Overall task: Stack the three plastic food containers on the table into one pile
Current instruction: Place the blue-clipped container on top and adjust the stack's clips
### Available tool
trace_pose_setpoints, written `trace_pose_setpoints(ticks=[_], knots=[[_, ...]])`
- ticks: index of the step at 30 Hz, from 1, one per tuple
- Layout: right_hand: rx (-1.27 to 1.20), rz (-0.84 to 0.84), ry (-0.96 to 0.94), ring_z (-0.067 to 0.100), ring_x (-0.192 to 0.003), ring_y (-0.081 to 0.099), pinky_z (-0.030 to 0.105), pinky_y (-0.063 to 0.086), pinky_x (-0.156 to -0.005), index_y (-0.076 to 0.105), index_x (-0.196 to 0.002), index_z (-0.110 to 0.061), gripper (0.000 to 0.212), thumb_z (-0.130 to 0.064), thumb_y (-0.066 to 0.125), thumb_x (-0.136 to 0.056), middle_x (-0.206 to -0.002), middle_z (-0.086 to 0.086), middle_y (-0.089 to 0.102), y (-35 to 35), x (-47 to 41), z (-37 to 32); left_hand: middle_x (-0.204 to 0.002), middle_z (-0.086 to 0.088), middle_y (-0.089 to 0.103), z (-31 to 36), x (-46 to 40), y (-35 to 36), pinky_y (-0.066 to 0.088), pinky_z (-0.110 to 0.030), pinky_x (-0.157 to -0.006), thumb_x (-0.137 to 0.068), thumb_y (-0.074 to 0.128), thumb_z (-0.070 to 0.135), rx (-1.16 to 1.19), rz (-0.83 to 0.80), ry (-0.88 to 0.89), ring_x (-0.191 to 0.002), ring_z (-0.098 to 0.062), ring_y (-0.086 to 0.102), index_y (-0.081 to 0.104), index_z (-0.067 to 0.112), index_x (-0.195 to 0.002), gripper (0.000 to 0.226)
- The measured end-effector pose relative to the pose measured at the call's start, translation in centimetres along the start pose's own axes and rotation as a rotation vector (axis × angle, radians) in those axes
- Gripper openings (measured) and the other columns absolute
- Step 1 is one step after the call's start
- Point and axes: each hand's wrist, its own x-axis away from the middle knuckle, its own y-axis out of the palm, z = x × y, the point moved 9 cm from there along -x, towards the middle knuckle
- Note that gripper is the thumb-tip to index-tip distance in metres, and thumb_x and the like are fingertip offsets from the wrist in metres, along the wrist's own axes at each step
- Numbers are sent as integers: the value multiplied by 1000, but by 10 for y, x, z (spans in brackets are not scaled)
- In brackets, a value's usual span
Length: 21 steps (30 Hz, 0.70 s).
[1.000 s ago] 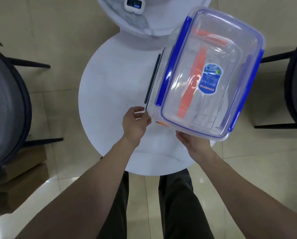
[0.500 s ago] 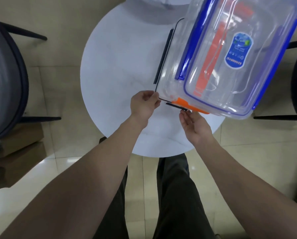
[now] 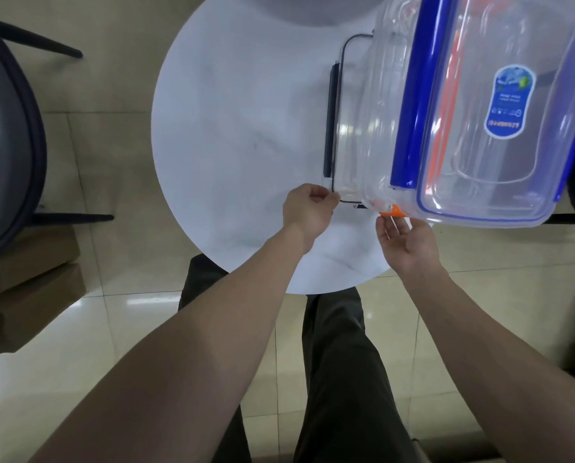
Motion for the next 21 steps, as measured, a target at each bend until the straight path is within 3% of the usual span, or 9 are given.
trace_pose_setpoints(ticks=[3,5,8,10,14,21], knots=[[-13,30,60,25,-94,66,35,56,-94,66,-109,-9,18,-20,59,-96,-105,12,65,-2,7,20,-93,-6,71,0,-2,-6,59,-45,-93,-86,75,23,-37,-2,4,-95,-30,71,65,20,-85,10],[39,64,114,26,-91,66,37,56,-89,62,-102,-9,14,-21,55,-100,-103,13,64,-2,15,43,-88,-2,69,2,-5,-14,59,-44,-93,-87,73,23,-25,2,6,-88,-25,71,66,16,-92,11],[165,77,184,28,-90,66,36,56,-77,56,-119,-8,19,-17,54,-102,-105,14,65,6,29,78,-85,0,69,12,-12,-32,59,-42,-92,-88,73,22,-4,37,12,-80,-20,70,66,14,-98,15],[209,41,201,28,-90,67,36,57,-79,56,-124,-8,24,-18,55,-102,-106,15,66,19,35,94,-89,-2,70,23,-20,-42,60,-42,-91,-87,73,23,0,56,34,-78,-19,70,68,12,-101,18],[172,-40,209,27,-92,68,36,57,-82,61,-115,-10,19,-20,60,-99,-107,14,68,50,42,106,-98,-6,70,53,-38,-50,61,-38,-86,-90,72,24,-9,49,92,-77,-18,68,67,8,-108,24],[64,-63,187,26,-97,69,37,57,-83,53,-131,-7,45,-36,62,-97,-112,12,68,89,44,96,-99,-2,71,106,-57,-34,61,-39,-90,-88,73,36,-36,-29,170,-82,-17,69,67,9,-118,40]])
